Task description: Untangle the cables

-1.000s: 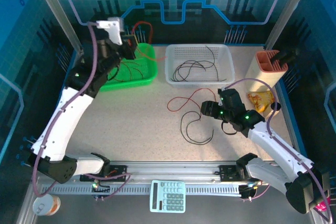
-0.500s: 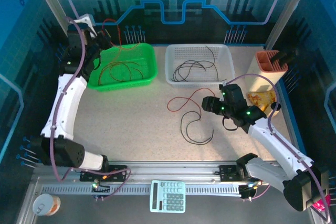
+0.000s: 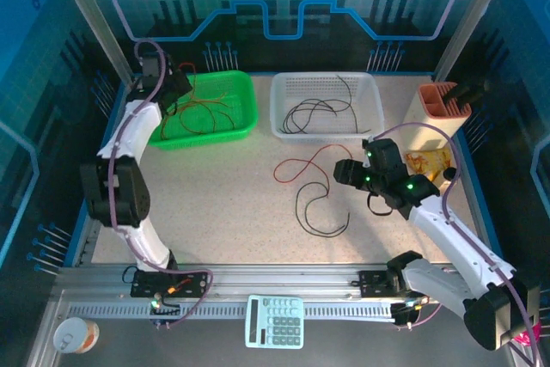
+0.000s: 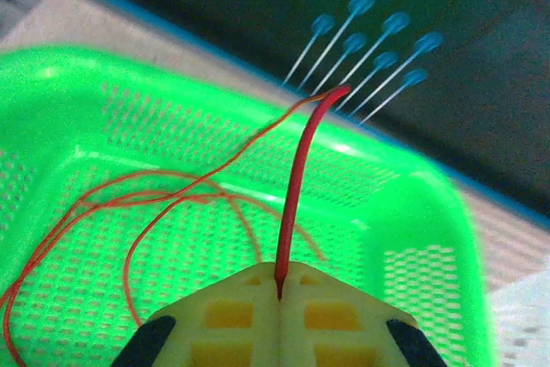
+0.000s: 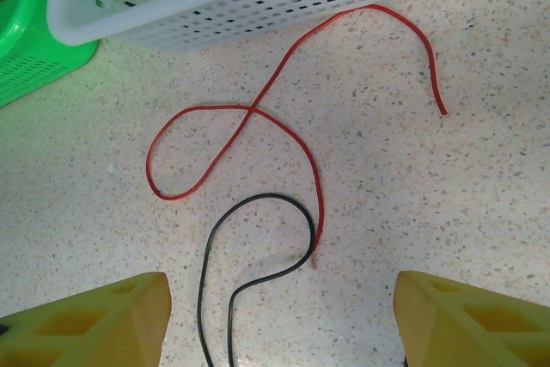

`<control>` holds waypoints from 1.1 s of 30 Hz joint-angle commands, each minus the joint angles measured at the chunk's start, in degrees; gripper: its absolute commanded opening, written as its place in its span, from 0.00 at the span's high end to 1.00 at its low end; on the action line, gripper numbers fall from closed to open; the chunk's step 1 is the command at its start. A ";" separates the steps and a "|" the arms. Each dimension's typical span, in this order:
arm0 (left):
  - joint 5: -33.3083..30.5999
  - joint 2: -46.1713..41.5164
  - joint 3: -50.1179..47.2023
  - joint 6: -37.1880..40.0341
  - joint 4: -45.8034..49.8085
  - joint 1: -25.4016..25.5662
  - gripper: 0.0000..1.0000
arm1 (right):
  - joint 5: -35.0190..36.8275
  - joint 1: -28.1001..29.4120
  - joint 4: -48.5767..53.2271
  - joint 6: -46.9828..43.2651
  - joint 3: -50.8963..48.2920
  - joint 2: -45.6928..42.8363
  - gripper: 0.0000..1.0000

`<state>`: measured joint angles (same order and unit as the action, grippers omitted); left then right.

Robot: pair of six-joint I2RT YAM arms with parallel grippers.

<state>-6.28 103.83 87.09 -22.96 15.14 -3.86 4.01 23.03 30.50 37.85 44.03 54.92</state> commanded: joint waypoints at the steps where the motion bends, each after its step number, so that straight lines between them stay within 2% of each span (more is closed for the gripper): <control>1: -4.41 5.36 3.88 1.33 0.92 -0.24 1.00 | -0.58 -0.92 1.86 -0.76 1.63 -1.38 0.30; 6: -9.49 12.61 7.38 6.08 5.36 2.24 1.00 | -0.58 -0.96 2.11 -0.87 2.35 -1.39 0.30; 10: -10.71 13.85 5.38 7.11 6.02 3.45 1.00 | -0.73 -0.96 1.76 -0.84 2.46 -1.24 0.30; 12: -11.20 13.85 4.58 7.28 6.57 3.51 0.83 | -1.16 -0.92 1.59 -1.02 2.46 -0.89 0.30; 14: -11.77 13.29 4.49 7.87 7.41 3.51 0.75 | -1.71 -0.88 1.40 -1.32 2.25 -0.57 0.30; 18: -13.38 10.02 4.48 9.18 8.10 3.42 0.32 | -2.85 -0.49 1.48 -2.66 1.45 0.60 0.29; 22: -13.56 5.86 4.60 9.77 8.59 3.16 0.01 | -2.41 1.42 2.19 -3.64 0.02 1.81 0.29; 28: -11.01 -1.32 3.56 8.67 8.33 3.07 0.01 | 0.54 8.40 2.98 -3.45 -1.74 3.98 0.29; 33: -4.04 -7.54 2.08 5.07 9.64 3.38 0.01 | 4.11 15.88 2.34 -1.86 -1.80 9.37 0.29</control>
<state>-15.31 99.66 91.24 -15.35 23.07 -0.32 5.06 35.88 32.08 35.35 42.94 61.91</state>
